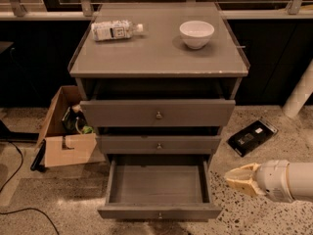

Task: Close bottom drawer

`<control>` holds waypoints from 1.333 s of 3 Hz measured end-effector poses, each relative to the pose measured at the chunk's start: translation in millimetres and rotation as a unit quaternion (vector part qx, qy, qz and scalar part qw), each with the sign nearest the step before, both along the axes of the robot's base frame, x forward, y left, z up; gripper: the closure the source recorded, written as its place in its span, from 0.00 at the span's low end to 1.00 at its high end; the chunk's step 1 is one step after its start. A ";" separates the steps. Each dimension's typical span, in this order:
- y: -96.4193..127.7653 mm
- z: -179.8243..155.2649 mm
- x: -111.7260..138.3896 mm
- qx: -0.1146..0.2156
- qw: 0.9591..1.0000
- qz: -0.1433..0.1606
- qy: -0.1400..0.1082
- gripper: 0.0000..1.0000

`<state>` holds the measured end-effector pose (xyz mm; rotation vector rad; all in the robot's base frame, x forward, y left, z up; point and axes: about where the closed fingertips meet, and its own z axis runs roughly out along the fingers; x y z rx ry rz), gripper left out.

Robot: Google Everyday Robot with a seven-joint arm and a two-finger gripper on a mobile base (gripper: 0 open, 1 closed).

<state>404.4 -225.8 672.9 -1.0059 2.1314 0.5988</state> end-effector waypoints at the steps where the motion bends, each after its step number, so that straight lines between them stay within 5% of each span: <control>1: 0.3 -0.3 -1.0 0.001 1.000 -0.001 -0.002 1.00; 2: 3.9 -3.2 -12.0 0.008 1.000 -0.013 -0.019 1.00; 4: 8.3 -52.1 -30.0 0.013 0.998 -0.056 0.000 1.00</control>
Offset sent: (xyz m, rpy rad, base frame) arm -0.0249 0.0042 -0.0061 0.0300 -0.0786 -0.0570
